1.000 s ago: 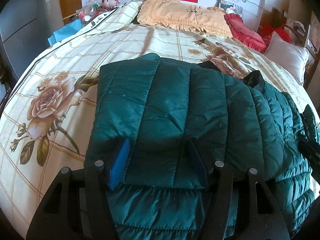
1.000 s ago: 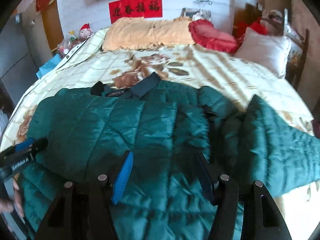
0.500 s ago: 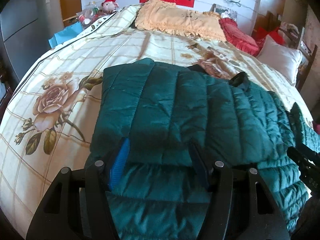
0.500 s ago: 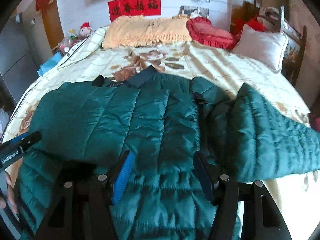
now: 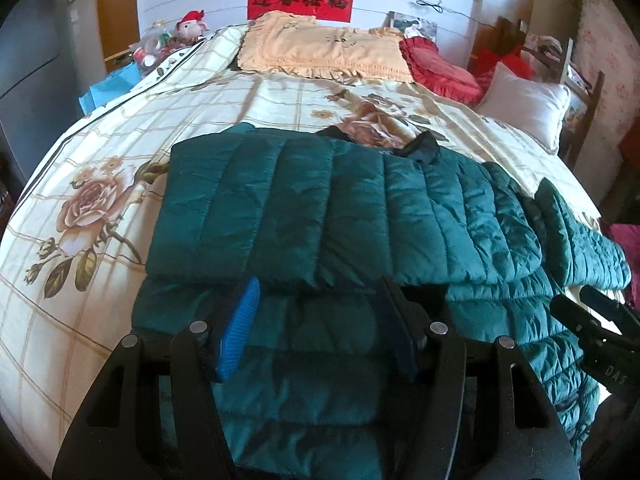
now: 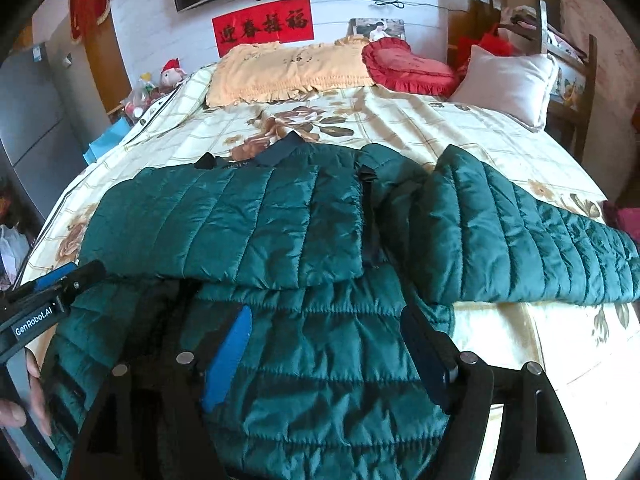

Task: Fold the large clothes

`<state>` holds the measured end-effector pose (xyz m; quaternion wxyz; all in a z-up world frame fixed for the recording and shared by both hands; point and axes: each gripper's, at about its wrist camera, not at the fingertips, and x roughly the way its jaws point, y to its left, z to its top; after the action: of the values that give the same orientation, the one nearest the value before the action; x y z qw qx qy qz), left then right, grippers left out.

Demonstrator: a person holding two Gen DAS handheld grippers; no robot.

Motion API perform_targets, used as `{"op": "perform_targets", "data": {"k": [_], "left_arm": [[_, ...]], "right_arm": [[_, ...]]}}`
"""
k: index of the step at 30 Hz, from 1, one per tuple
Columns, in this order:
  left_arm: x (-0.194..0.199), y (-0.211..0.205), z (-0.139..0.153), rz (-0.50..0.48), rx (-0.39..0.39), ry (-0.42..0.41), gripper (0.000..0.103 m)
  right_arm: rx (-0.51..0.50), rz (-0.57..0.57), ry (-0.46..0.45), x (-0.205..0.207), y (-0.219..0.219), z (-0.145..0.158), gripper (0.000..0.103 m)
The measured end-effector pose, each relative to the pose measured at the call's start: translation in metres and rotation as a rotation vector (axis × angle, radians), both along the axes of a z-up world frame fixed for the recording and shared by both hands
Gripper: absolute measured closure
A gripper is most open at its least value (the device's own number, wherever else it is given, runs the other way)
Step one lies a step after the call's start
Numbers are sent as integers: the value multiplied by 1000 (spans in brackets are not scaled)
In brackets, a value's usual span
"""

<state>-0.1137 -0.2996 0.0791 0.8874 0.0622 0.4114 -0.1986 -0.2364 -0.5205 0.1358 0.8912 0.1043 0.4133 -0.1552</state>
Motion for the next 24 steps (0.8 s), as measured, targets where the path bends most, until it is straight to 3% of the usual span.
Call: {"op": "perform_targets", "data": {"k": [9, 24], "left_arm": [[-10, -11, -9, -14, 15, 16, 42], [-11, -13, -15, -16, -10, 48, 42]], "right_arm": [[-12, -46, 7, -17, -21, -1, 28], [18, -225, 28, -47, -105, -9, 23]]}}
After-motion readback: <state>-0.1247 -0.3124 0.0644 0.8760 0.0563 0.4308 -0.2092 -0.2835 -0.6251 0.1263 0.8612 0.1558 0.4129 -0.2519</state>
